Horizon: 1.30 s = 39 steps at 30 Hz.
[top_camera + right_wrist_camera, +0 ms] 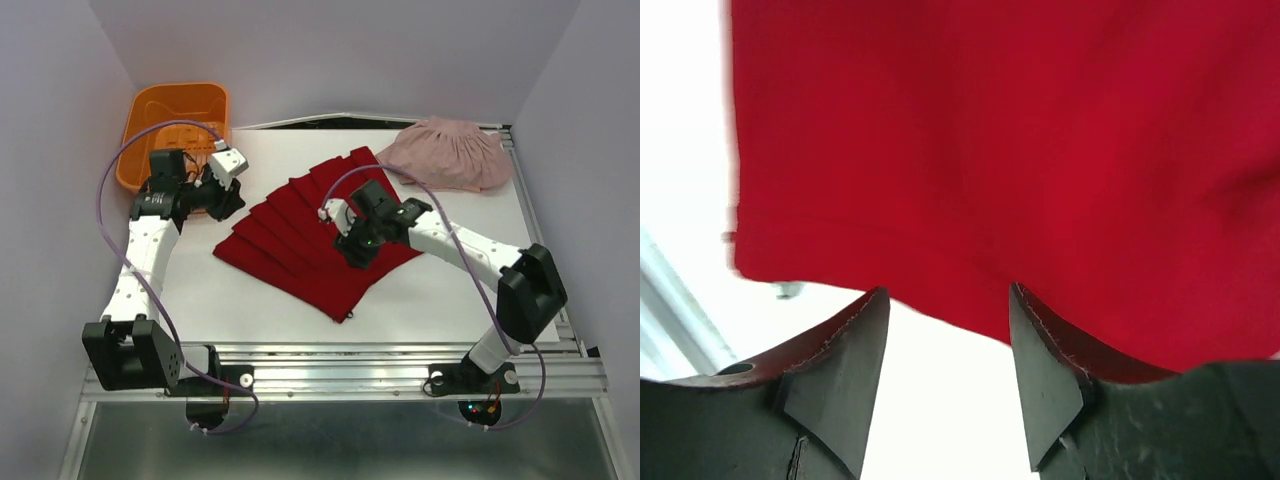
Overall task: Fold and stack the skirts
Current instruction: Flatten the skirt out, then fold the skirt
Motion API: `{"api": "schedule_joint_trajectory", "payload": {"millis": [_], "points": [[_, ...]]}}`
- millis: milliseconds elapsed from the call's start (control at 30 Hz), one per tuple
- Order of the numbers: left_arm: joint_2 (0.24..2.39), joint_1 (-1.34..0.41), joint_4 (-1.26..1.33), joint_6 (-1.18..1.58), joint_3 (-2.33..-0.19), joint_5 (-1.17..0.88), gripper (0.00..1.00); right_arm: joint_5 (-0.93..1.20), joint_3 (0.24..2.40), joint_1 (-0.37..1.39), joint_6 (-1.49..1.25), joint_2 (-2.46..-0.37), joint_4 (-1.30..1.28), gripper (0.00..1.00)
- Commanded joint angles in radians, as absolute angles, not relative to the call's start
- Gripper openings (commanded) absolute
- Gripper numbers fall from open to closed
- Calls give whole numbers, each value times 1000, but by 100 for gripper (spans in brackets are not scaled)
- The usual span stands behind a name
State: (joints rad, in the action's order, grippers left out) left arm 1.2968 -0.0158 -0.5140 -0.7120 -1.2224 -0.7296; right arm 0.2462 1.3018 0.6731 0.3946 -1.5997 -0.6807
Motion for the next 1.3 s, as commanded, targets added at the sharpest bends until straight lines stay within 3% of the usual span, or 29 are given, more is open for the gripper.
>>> {"api": "schedule_joint_trajectory", "payload": {"millis": [0, 200, 500, 600, 633, 733, 933, 1133, 1267], "points": [[1213, 64, -480, -560, -1183, -827, 42, 301, 1281, 857, 308, -1638, -673, 56], [1172, 91, -483, -525, -1158, -795, 52, 174, 1223, 1057, 246, -1716, -591, 55], [1141, 97, -483, -532, -1143, -779, 53, -61, 1189, 1112, 173, -1856, -513, 52], [1135, 95, -502, -589, -1140, -772, 53, -64, 1137, 1123, 184, -1874, -482, 37], [1135, 97, -518, -619, -1144, -759, 53, -61, 1108, 1123, 196, -1868, -486, 22], [1134, 97, -642, -873, -1140, -738, 52, -35, 1054, 1123, 221, -1809, -515, 1], [1027, 75, -854, -1461, -917, -592, 46, 139, 907, 1123, 397, -1483, -604, 1], [894, -87, -712, -1520, -645, -457, 46, 204, 821, 1123, 414, -1456, -601, 1], [885, -239, -703, -1490, -575, -446, 52, 233, 830, 1123, 364, -1437, -601, 1]]}}
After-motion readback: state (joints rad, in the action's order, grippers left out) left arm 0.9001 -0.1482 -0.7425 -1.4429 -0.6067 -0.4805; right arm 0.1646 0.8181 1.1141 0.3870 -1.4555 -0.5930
